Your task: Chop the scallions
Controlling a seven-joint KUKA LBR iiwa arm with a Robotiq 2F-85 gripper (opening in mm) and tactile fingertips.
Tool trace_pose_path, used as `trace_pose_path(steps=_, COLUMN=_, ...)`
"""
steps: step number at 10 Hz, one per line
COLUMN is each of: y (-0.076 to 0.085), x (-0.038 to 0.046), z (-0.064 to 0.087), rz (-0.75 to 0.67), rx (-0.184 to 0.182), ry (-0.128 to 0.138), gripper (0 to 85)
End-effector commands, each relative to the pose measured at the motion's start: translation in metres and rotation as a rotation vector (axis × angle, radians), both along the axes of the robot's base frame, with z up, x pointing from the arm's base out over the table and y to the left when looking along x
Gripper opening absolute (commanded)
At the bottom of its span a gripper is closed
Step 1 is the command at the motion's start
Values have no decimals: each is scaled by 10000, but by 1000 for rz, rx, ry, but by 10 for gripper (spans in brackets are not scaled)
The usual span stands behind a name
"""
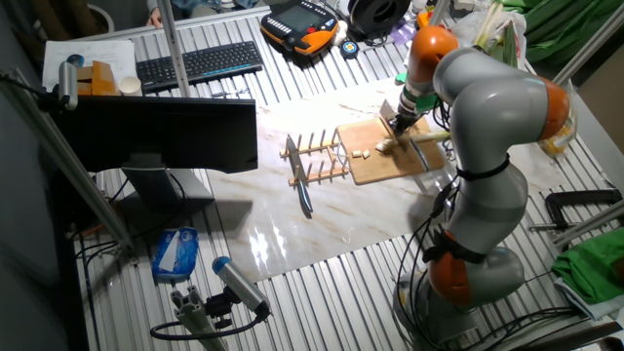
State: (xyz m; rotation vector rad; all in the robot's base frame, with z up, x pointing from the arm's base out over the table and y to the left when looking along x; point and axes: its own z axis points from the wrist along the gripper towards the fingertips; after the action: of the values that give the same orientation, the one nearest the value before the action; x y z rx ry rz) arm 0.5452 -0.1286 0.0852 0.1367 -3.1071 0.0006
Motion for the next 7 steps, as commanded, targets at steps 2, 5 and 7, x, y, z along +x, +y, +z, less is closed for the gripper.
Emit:
trace_pose_path(steps=2, y=-19, x=5, z=-109, rz=6, rx=7, ry=-7, gripper=7)
trace_pose_path(steps=5, y=-15, x=-34, z=-160, rz=3, rx=10, ry=-12, gripper=7)
trace_pose_path(steps=7, y=-50, x=-83, z=-184, rz=5, rx=14, ry=-15, gripper=7)
